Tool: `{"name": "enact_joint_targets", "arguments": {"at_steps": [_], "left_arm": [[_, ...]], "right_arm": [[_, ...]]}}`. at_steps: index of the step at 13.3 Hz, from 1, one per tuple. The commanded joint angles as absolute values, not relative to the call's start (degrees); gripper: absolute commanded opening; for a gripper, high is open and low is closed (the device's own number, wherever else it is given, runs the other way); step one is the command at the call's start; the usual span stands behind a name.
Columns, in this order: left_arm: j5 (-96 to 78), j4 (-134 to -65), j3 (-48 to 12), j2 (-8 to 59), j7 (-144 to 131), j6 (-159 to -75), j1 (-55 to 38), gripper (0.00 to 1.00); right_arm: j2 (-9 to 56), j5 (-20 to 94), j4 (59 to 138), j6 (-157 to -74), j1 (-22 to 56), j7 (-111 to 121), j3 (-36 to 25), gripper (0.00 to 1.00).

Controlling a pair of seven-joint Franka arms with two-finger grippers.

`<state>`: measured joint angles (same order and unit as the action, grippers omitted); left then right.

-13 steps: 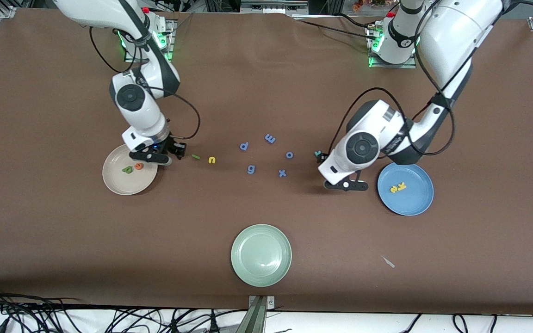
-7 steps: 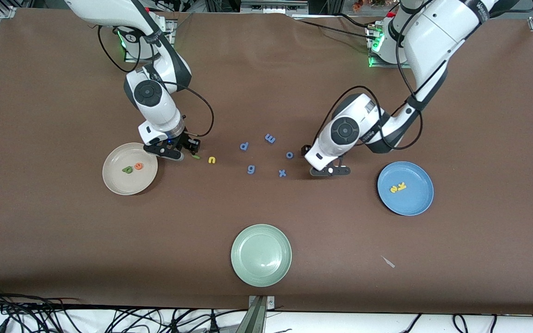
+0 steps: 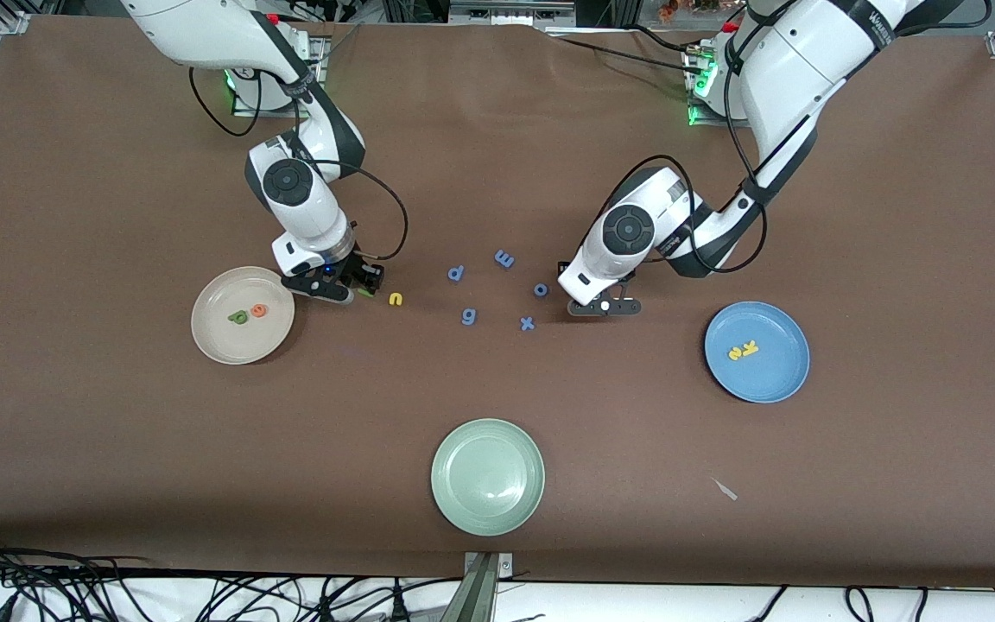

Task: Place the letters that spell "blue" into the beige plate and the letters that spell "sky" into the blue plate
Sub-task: 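Grasp green y with the left gripper while the right gripper grasps green l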

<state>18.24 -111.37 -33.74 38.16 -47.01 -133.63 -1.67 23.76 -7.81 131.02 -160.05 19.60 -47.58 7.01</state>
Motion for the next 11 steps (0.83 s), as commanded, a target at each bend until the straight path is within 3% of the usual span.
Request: {"name": "enact_joint_targets", "arguments": {"at_steps": [1, 6, 9, 11], "left_arm": [[20.2, -111.9, -33.8, 38.2, -48.5, -134.5, -1.1, 0.68], [20.2, -111.9, -33.7, 38.4, -48.5, -135.1, -0.6, 0.42], [20.2, -111.9, -33.6, 38.4, -48.5, -135.0, -0.6, 0.37], [20.2, -111.9, -33.6, 38.4, -48.4, -134.7, -0.6, 0.27]], "right_arm": [[26.1, -7.4, 130.4, -163.5, 20.6, -48.6, 7.1, 0.56], [26.4, -7.6, 129.3, -163.6, 20.5, -48.9, 6.9, 0.56], [27.1, -7.6, 128.3, -163.6, 20.5, -48.8, 6.8, 0.56], [27.2, -8.1, 128.3, -163.6, 20.5, -48.8, 6.8, 0.56]]}}
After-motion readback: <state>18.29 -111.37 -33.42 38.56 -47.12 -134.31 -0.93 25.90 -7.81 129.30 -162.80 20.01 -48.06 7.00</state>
